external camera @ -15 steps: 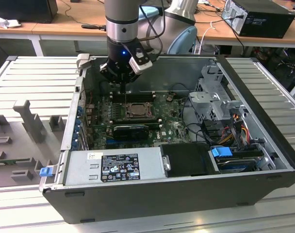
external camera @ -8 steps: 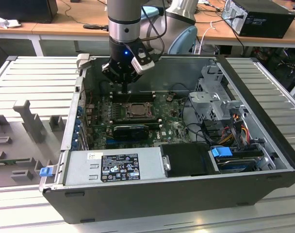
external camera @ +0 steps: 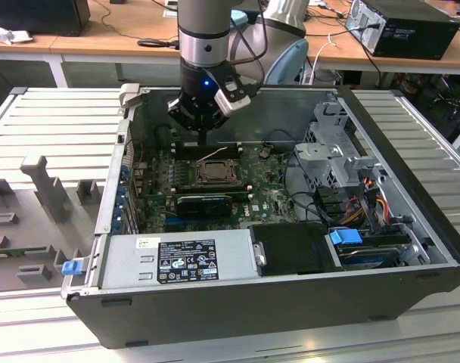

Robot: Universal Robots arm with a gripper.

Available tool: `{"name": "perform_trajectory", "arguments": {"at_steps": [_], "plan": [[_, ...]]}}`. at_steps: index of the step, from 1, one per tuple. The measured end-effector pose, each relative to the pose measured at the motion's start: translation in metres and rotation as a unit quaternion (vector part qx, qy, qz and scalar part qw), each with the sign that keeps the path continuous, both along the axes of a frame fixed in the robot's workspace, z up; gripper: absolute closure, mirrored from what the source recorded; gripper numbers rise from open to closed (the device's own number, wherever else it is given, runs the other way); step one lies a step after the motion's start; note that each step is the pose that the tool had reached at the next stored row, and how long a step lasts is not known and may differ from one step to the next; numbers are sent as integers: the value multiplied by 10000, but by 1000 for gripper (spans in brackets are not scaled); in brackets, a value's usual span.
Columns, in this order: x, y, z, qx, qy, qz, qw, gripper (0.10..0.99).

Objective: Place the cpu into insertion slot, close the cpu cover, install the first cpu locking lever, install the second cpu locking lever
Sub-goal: 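Install the first cpu locking lever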

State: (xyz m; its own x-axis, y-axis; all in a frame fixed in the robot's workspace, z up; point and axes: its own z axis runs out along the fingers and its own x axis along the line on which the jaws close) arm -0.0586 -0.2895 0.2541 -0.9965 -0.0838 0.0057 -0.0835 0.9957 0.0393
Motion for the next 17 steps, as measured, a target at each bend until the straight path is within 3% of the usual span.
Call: {"name": "perform_trajectory", "arguments": {"at_steps": [3, 4, 7, 8, 14, 17], "plan": [[106, 0, -15, 15, 0, 0, 10000, 980], [131, -1, -19, 54, 1, 1, 10000, 980], [164, -4, -28, 306, 1, -6, 9995, 980], [169, -8, -34, 340, 1, -8, 9994, 980], [181, -11, -130, 362, -6, -61, 9993, 980], [234, -11, -212, 364, -8, -118, 9993, 980]]}}
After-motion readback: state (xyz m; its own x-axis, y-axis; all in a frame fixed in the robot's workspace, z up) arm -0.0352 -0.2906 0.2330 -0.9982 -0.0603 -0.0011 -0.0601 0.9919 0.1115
